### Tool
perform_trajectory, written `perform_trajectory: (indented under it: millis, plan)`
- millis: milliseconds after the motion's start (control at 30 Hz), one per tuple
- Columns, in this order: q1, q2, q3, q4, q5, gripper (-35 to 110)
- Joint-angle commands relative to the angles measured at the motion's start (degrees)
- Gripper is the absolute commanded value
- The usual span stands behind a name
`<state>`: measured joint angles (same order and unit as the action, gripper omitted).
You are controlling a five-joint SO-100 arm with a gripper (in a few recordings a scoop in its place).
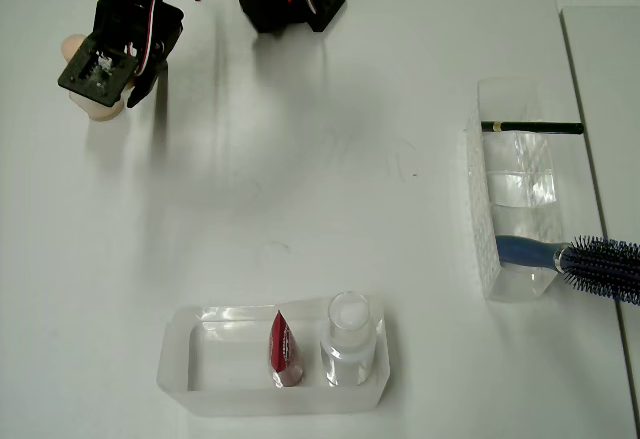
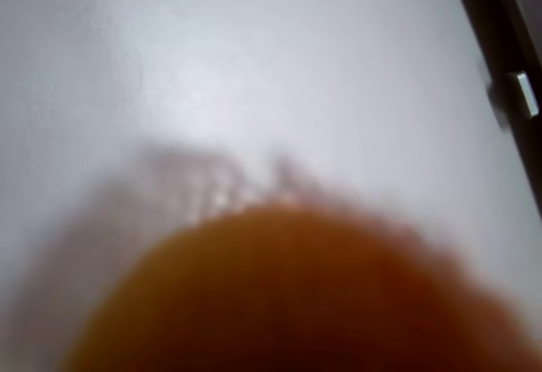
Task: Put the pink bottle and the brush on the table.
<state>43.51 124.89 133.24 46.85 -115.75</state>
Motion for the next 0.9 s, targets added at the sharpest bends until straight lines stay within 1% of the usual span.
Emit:
perform_trajectory:
  millis: [0,500,867]
  plan:
    - [0.8,1.2,1.8,-2.4,-0.4,0]
    - [0.6,-1.8,11.8,-13.8,0.0,0]
    - [-0.2,-13.5,3.9,-17.0,-0.2,0]
